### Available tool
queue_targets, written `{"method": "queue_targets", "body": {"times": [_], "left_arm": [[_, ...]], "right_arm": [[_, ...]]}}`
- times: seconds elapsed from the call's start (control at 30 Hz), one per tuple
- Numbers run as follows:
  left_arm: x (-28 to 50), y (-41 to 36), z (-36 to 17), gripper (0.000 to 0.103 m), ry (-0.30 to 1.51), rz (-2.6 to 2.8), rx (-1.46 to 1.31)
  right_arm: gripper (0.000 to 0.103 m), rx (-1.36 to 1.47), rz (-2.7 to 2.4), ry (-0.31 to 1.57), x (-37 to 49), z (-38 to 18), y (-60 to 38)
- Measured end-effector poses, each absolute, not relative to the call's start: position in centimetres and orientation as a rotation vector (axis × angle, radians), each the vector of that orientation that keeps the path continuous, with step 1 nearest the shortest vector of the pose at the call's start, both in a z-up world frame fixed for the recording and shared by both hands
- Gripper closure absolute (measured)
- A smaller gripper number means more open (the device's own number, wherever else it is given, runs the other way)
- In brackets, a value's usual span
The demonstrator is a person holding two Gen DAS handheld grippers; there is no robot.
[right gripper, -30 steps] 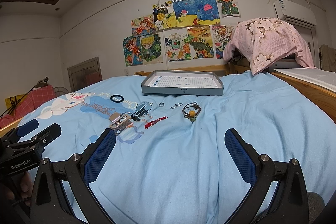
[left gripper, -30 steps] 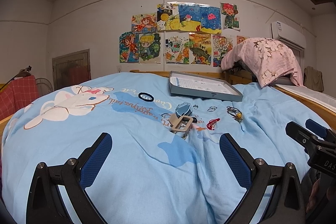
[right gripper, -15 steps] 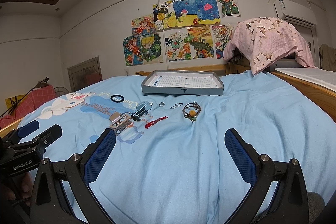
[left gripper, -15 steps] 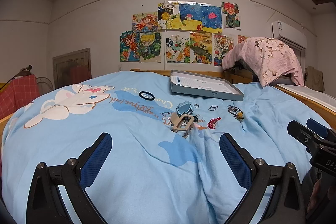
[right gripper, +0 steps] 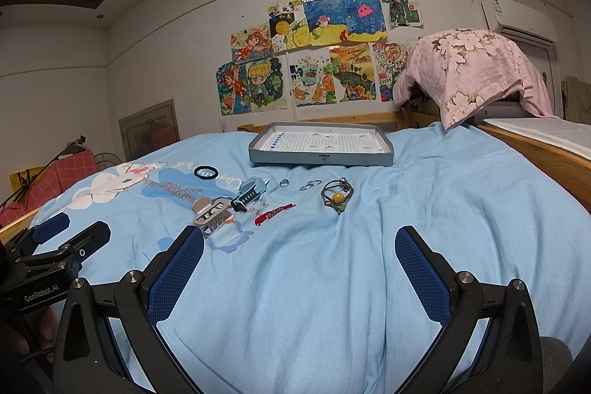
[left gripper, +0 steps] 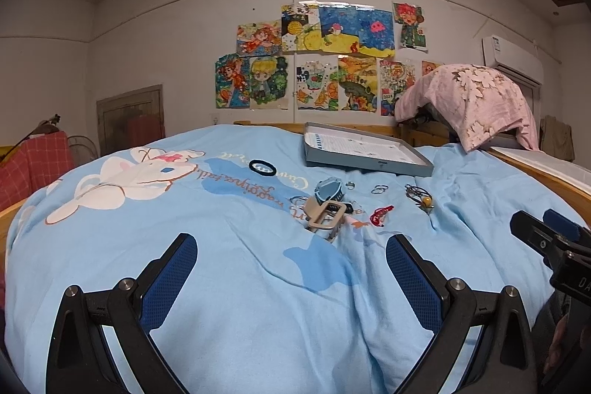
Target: Organize jewelry
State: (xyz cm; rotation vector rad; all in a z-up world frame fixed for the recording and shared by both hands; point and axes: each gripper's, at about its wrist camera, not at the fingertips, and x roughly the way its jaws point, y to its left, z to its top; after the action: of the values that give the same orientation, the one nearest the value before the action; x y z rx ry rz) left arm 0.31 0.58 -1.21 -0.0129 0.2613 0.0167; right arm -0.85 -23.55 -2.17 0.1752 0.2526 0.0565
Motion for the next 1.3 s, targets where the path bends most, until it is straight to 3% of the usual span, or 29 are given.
{"method": "queue_targets", "body": {"times": [0.37,0.67,0.83,1.07,1.17,1.3], "left_arm": [[3.8,2.7,-2.0,0.000,0.410,0.013,0.025],[10.3,3.1,-2.0,0.000,0.517,-0.094,0.026],[14.2,3.4,-3.0,0.019,0.617,-0.194,-0.056],[17.8,2.3,-4.1,0.039,0.694,-0.302,-0.046],[19.1,1.4,-4.3,0.041,0.706,-0.352,-0.008],[20.4,0.9,-4.9,0.055,0.731,-0.356,0.006]], "right_arm": [[0.001,0.203,0.088,0.372,1.3,-2.4,-24.1],[0.001,0.162,0.135,0.548,10.5,-0.8,-26.6],[0.002,0.180,0.216,0.598,14.7,-2.1,-26.3],[0.041,0.146,0.338,0.655,18.9,-3.8,-24.2],[0.043,0.122,0.368,0.671,20.8,-4.1,-23.2],[0.043,0.076,0.375,0.688,23.0,-4.7,-21.5]]}}
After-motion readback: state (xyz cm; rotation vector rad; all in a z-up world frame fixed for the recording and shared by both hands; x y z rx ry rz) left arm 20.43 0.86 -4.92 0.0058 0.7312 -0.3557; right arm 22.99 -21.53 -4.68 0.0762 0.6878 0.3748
